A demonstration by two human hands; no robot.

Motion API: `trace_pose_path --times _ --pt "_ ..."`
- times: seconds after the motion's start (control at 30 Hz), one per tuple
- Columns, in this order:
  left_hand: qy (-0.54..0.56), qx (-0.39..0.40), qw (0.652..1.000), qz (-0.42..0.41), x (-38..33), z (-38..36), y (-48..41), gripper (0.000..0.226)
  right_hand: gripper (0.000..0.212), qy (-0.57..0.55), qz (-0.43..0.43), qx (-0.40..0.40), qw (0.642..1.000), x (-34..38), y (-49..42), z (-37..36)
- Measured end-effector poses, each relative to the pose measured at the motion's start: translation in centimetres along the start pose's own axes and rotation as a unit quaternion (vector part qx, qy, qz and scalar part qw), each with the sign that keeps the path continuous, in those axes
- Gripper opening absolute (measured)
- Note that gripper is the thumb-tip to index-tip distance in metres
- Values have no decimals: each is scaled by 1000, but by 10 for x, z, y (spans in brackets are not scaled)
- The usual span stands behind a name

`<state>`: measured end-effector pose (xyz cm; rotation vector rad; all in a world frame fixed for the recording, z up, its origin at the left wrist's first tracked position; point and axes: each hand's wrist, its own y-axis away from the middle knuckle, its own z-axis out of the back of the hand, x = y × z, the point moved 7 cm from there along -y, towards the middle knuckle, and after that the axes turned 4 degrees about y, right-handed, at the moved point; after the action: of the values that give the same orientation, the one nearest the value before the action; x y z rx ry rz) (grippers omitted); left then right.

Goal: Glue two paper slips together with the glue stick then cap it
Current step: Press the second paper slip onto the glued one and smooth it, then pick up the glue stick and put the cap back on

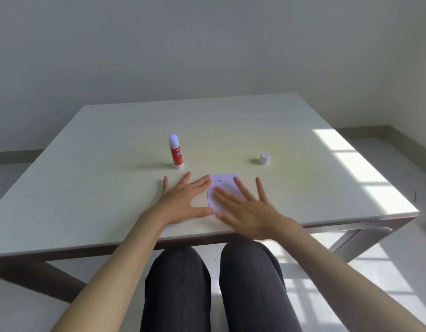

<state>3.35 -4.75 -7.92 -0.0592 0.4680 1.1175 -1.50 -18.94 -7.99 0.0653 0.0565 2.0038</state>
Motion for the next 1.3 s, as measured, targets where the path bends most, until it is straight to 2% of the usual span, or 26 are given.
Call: trace_pose_path --times 0.1,0.13,0.23,0.3,0.47,0.57,0.63,0.7,0.77,0.83,0.87,0.97,1.0,1.03,1.1,1.13,1.2,1.3 --pt "-9 4 1000 1 0 -1 0 84 66 10 -103 28 994 -35 -15 11" --pt "-9 4 1000 1 -1 -1 1 84 68 4 -105 23 994 -30 -17 11" --pt "9 0 1000 -2 -1 -1 1 83 79 -15 -7 -2 1000 15 -10 1" --pt "10 -1 1000 -5 -1 -1 1 83 79 -21 18 4 1000 18 -9 -2" --pt "1 9 1000 2 -1 -1 1 81 66 -4 -93 15 996 -41 -29 5" --pt "14 5 1000 -2 -2 -3 3 79 68 -20 -91 -21 995 -38 -29 -2" --pt "73 -13 997 -4 -2 -1 6 73 68 -25 -91 -45 995 -38 -28 -5" --pt "224 -96 970 0 3 14 11 56 68 -24 -93 -65 993 -40 -29 -3" --pt "363 -266 893 27 18 37 23 26 68 -32 -93 -84 992 -41 -26 -2" --pt "372 -429 818 89 38 55 38 13 68 -78 -92 -119 986 -40 -22 2" --pt "362 -463 801 114 43 61 37 19 66 -120 -95 -136 979 -40 -19 6" --pt "356 -422 819 157 48 64 8 53 62 -261 -122 -199 937 -50 -11 19" --pt "354 -407 826 165 47 64 -2 56 59 -295 -135 -219 920 -54 -8 22" --pt "352 -406 827 163 44 64 -10 49 56 -322 -145 -235 905 -58 -5 24" --pt "341 -431 822 148 37 67 -17 18 51 -364 -157 -257 881 -61 -1 26" --pt "341 -445 815 145 35 69 -17 13 49 -374 -159 -264 875 -61 0 28" --pt "374 -460 792 145 33 69 -12 24 44 -363 -157 -281 875 -60 3 34" --pt "475 -424 765 92 15 67 0 34 40 -313 -140 -321 883 -53 8 44"
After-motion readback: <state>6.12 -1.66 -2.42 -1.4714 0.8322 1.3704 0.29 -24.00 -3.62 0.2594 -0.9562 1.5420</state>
